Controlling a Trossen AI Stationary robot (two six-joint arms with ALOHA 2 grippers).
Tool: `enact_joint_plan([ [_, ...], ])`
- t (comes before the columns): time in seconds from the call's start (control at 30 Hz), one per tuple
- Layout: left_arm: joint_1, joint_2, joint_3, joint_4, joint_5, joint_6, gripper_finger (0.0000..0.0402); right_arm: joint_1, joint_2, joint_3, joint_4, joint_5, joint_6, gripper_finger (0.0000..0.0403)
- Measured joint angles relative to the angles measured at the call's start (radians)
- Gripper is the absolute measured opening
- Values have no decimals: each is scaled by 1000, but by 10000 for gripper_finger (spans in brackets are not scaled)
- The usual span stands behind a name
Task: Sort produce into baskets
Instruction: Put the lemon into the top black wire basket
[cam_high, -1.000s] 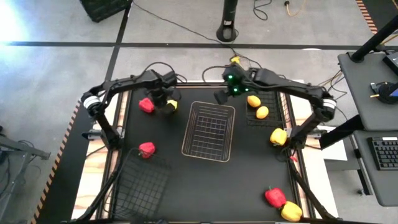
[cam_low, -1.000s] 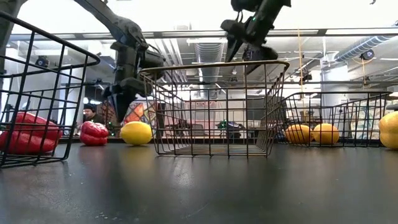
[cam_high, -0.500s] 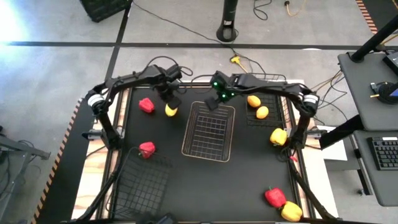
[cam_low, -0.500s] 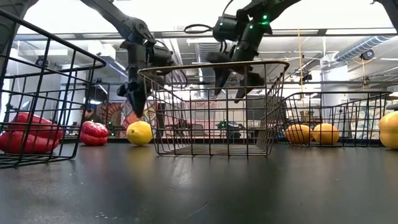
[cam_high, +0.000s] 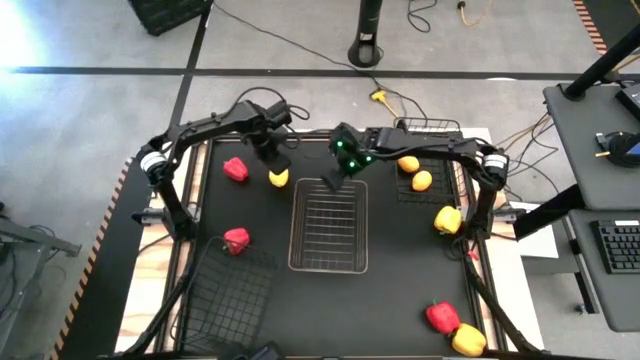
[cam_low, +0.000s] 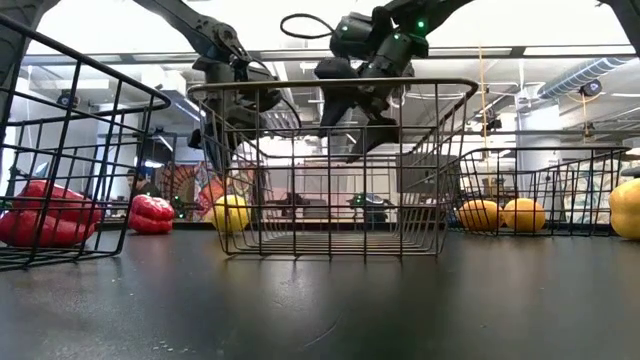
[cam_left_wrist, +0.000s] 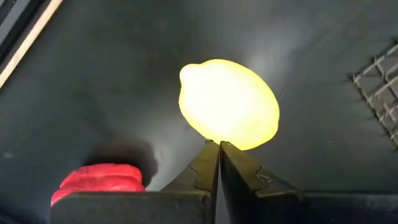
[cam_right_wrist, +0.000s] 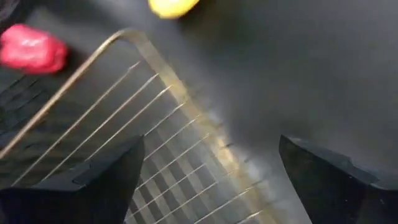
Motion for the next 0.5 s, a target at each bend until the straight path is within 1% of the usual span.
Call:
enact_joint_plan([
  [0.17,0,0,0,15,2,-10,0,-3,-16,30,7,78,-42,363],
  [0.27,-1,0,0,15,9,-16,0,-1,-11,36,9,82,-70,363],
  [0.43,-11,0,0,44,78,-22,0,10,-9,55,17,82,-64,363],
  [0.5,-16,0,0,56,89,-26,0,16,-9,74,17,80,-64,363],
])
